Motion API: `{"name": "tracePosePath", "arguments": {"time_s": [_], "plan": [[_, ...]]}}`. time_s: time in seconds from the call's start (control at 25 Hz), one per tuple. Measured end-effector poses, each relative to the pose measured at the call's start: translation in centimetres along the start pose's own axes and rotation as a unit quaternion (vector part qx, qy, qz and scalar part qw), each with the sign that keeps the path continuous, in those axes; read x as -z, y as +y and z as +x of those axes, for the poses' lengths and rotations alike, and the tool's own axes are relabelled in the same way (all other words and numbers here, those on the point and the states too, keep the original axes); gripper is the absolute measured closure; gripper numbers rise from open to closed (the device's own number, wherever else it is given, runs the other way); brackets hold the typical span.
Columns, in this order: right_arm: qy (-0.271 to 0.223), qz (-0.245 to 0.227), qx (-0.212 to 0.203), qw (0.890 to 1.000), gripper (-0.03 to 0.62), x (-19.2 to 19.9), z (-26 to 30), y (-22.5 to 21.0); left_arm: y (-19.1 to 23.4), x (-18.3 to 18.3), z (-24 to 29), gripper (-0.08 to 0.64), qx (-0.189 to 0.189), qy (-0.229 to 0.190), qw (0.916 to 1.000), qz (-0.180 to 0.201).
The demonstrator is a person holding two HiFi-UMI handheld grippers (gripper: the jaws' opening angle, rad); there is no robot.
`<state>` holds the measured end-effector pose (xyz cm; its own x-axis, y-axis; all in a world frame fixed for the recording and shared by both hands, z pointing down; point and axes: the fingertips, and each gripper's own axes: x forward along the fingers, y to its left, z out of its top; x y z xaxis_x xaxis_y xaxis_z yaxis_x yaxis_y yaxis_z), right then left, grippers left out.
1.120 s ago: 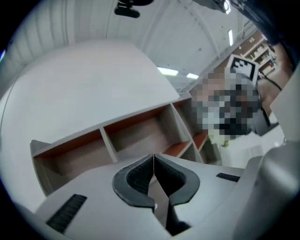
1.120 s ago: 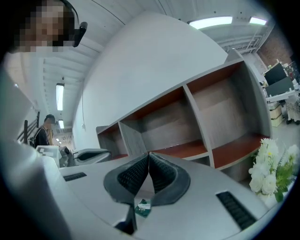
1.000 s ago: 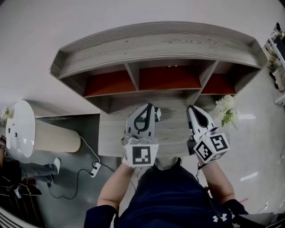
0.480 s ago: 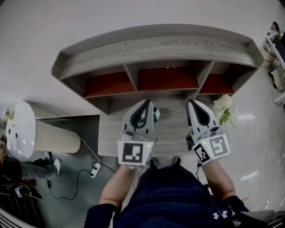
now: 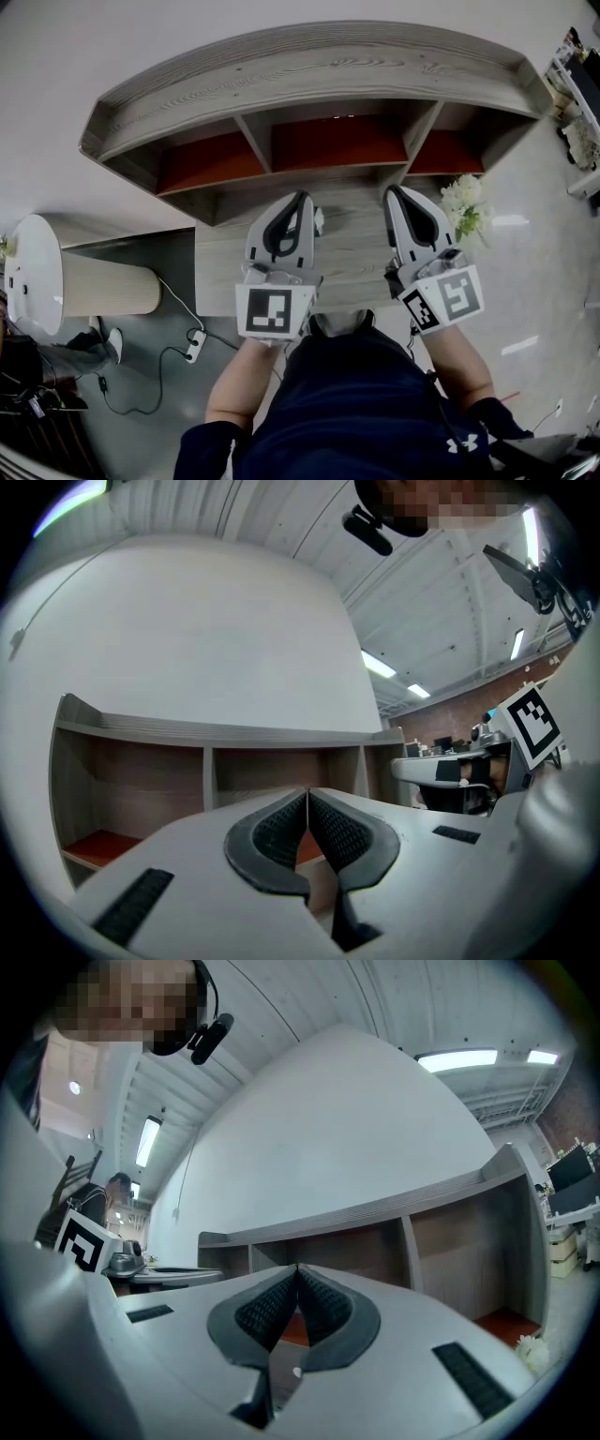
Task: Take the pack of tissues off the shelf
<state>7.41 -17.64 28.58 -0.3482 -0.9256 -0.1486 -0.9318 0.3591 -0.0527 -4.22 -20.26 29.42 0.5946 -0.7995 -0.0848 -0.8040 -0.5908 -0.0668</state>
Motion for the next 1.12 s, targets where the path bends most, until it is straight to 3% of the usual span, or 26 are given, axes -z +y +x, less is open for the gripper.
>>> {"name": "tracePosePath", "arguments": {"time_s": [1.12], "plan": [[0.009,-0.001,0.003,1.000,0.580,1.2,1.2,-0.3,1.2,0.4,0.8,0.538,-0.003,-0.003,1.0000,-0.001]]}}
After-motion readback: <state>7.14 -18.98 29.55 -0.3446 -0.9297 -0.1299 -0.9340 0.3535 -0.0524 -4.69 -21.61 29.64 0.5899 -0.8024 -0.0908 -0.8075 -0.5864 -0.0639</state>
